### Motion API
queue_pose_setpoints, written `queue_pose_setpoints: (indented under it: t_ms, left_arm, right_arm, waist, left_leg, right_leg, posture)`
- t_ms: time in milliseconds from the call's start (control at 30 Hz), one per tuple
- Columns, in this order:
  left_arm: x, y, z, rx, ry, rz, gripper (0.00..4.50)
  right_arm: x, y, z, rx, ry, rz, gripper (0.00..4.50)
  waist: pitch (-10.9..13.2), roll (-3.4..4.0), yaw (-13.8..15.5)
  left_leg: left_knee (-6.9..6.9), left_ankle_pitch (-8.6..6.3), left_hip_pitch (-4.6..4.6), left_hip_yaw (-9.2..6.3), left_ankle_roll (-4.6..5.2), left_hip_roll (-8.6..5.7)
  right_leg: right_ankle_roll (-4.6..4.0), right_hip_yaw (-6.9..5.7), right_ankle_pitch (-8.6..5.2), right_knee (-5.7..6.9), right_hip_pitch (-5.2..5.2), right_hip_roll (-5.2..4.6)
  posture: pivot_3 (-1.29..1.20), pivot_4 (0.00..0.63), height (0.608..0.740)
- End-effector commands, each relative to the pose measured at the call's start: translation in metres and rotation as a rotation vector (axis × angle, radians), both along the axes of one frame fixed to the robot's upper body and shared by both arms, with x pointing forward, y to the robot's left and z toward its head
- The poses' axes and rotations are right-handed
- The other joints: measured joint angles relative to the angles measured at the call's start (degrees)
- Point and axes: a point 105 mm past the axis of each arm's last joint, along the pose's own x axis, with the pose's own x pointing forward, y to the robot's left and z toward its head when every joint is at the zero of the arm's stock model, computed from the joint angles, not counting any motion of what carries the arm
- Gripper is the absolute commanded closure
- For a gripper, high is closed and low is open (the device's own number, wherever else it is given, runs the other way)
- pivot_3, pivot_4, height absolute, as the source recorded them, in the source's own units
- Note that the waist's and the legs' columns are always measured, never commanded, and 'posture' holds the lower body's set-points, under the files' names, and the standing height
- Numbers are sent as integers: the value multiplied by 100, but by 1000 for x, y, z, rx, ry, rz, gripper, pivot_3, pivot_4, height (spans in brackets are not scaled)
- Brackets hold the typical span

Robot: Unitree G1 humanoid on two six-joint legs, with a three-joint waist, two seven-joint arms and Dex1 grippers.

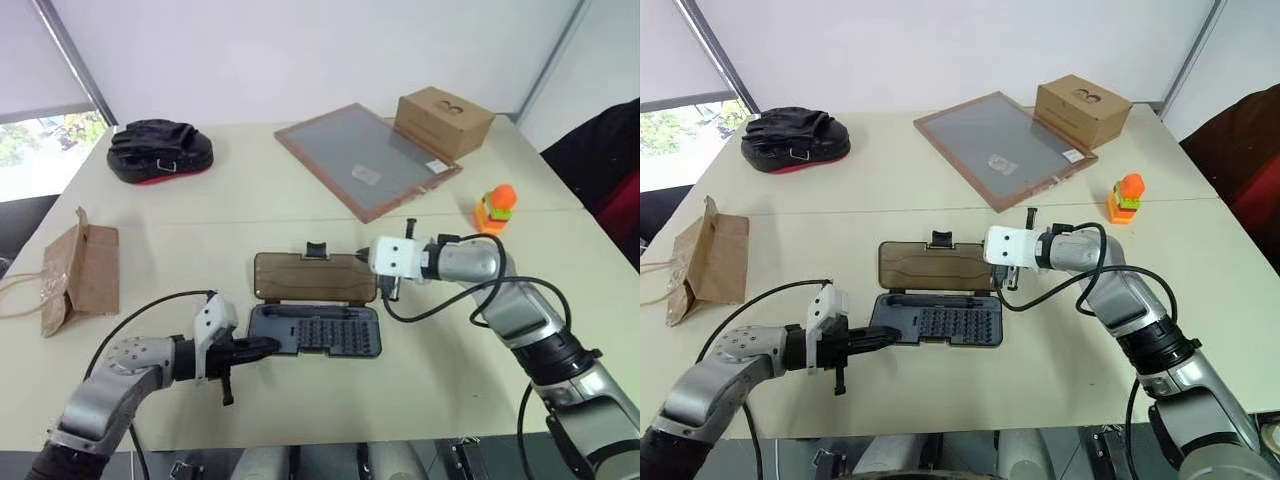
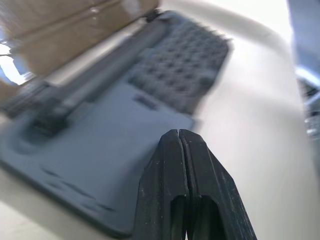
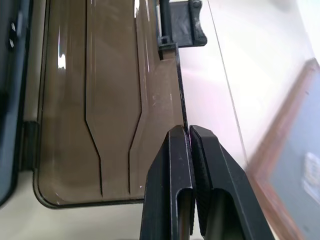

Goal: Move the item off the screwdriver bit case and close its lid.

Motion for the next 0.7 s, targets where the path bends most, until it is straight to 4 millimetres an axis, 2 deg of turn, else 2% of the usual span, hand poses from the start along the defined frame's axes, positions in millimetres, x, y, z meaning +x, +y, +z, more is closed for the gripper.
queue_pose_setpoints:
  t_ms: [33, 133, 233, 300, 367, 500, 600, 700]
  left_arm:
    - [-2, -3, 46, -114, -9, -30, 4500]
    - [18, 8, 75, -179, -44, 51, 4500]
    - [55, 29, 92, -247, -109, 229, 4500]
    - [92, 51, 95, -225, -206, 423, 4500]
    - [122, 67, 84, -135, -270, 556, 4500]
    - [149, 68, 61, -22, -300, 590, 4500]
    - [165, 53, 43, -6, -252, 535, 4500]
    - [168, 31, 28, -10, -189, 398, 4500]
  right_arm:
    - [5, -5, 20, 17, -97, -14, 4445]
    - [6, -6, 22, 17, -112, -12, 4445]
    - [6, -6, 22, 16, -113, -10, 4445]
    - [6, -5, 22, 16, -111, -9, 4445]
    - [6, -5, 22, 17, -106, -10, 4445]
    - [6, -4, 21, 23, -101, -13, 4445]
    - [6, -2, 22, 35, -96, -16, 4445]
    - [8, 0, 21, 37, -92, -19, 4445]
  waist:
    - [4, -2, 0]
    - [9, 0, 9]
    - [11, 0, 9]
    - [12, -2, 13]
    - [12, -3, 16]
    - [14, -6, 8]
    - [17, -12, 25]
    - [22, -20, 17]
  left_leg:
    - [5, 3, -24, -3, -6, 0]
    - [5, 7, -36, -8, -13, 0]
    - [5, 8, -33, -8, -13, -4]
    - [5, 9, -32, -9, -16, -3]
    - [5, 11, -32, -9, -19, -5]
    - [2, 18, -36, -5, -31, -8]
    - [2, 21, -42, -6, -36, -8]
    - [3, 22, -45, -6, -38, -10]
  right_leg:
    - [11, 0, 8, 4, -24, 1]
    - [8, -3, 10, 5, -35, 1]
    - [8, -4, 10, 3, -30, 1]
    - [8, -7, 11, 3, -29, 3]
    - [7, -7, 11, 2, -28, 4]
    - [7, -6, 13, -6, -31, 3]
    - [7, -8, 13, -9, -33, 2]
    - [8, -9, 13, -9, -35, 2]
  posture:
    - [0, 150, 740]
    - [0, 150, 740]
    - [0, 150, 740]
    - [0, 150, 740]
    - [0, 150, 740]
    - [0, 150, 740]
    - [0, 150, 740]
    - [0, 150, 740]
